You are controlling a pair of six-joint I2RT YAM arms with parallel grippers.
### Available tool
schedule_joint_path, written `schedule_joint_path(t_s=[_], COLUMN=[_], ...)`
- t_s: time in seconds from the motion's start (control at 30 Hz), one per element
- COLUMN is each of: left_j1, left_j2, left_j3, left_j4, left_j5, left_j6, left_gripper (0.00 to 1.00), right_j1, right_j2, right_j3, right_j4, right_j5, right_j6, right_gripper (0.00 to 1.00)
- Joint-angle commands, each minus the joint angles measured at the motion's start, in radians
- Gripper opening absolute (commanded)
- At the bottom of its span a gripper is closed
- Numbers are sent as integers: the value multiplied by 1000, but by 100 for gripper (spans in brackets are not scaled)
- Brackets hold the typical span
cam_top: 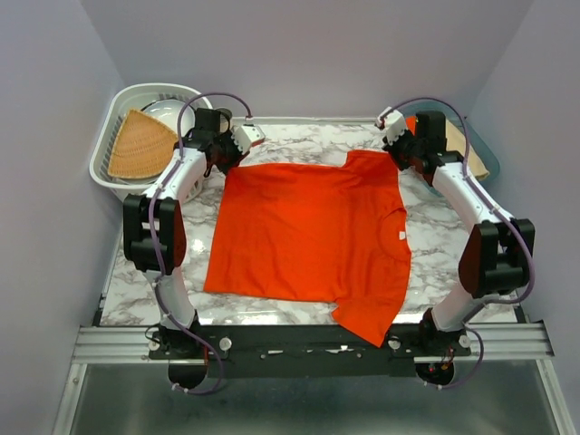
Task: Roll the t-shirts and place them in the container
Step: Fold the T-shirt at the center of the board.
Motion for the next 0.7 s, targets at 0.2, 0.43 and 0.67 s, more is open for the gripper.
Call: schedule_joint_path(t_s=[0.2,0.43,0.67], left_j1=[8,8,8], left_j2=[-63,-109,-169], left_j3=[-69,-146,-300], left_j4=[-167,-225,-121], left_j5=[27,18,-15], left_j6=[344,475,539], left_gripper=[0,0,0], right_j1=[-5,-2,32], right_j2=[-221,-403,-509], right_j3=[-245,-401,-527], right_j4=[-106,-197,-248], right_j5=[-47,-66,-95], right_j6=[60,51,122], right_gripper=[1,1,1])
